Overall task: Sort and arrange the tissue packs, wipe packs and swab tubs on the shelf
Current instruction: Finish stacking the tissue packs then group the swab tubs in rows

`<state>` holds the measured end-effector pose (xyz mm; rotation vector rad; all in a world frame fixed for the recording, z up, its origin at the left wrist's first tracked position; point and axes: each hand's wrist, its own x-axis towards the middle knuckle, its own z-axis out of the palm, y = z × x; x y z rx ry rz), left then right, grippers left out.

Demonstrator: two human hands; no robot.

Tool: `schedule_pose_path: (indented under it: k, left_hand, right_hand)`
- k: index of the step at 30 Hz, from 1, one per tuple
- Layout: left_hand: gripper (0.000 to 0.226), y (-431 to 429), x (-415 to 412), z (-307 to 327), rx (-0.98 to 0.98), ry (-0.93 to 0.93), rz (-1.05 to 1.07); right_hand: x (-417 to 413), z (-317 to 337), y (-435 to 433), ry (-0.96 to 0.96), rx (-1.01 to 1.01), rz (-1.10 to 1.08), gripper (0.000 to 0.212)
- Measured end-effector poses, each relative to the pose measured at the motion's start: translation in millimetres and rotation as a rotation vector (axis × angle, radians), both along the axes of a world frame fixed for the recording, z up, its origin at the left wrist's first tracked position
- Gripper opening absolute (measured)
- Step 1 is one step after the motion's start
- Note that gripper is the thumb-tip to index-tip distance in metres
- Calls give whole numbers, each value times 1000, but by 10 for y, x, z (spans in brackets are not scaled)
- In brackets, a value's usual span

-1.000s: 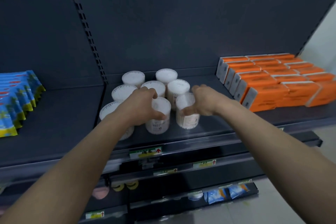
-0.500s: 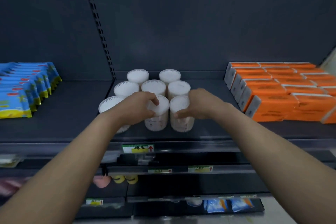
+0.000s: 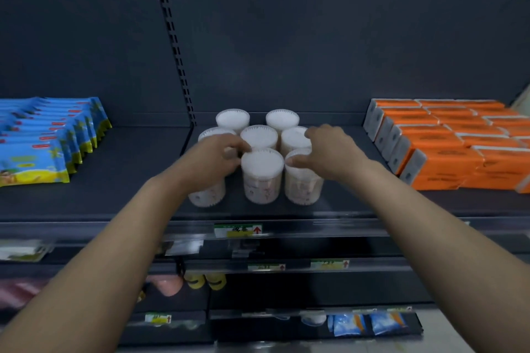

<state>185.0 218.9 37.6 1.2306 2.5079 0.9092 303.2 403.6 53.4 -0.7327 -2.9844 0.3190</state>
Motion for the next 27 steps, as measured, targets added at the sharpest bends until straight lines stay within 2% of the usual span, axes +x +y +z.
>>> schedule_pose_path:
  k: [2, 5, 9, 15, 18, 22, 27]
  left_hand:
    - [22, -217, -184, 46, 22, 89, 93]
    - [36, -471, -413, 3, -181, 172, 196]
    - [59, -480, -399, -79, -254, 103, 217]
    - [71, -394, -428, -72, -247, 66, 134]
    - [66, -362, -412, -56, -201, -18, 40]
    - [56, -351, -408, -40, -130, -33, -32]
    - [56, -355, -484, -65, -123, -40, -78]
  right_hand:
    - [-97, 41, -129, 68, -88, 56, 56]
    - [-265, 9, -364, 21, -95, 137, 56]
    - [-424, -63, -565, -78, 30, 118, 61]
    - [-475, -91, -562, -172, 113, 24, 69]
    - [-490, -88, -570, -184, 78, 23, 68]
    - [-493, -90, -606, -180, 60, 19, 67]
    - [-500, -93, -631, -182, 38, -5, 68]
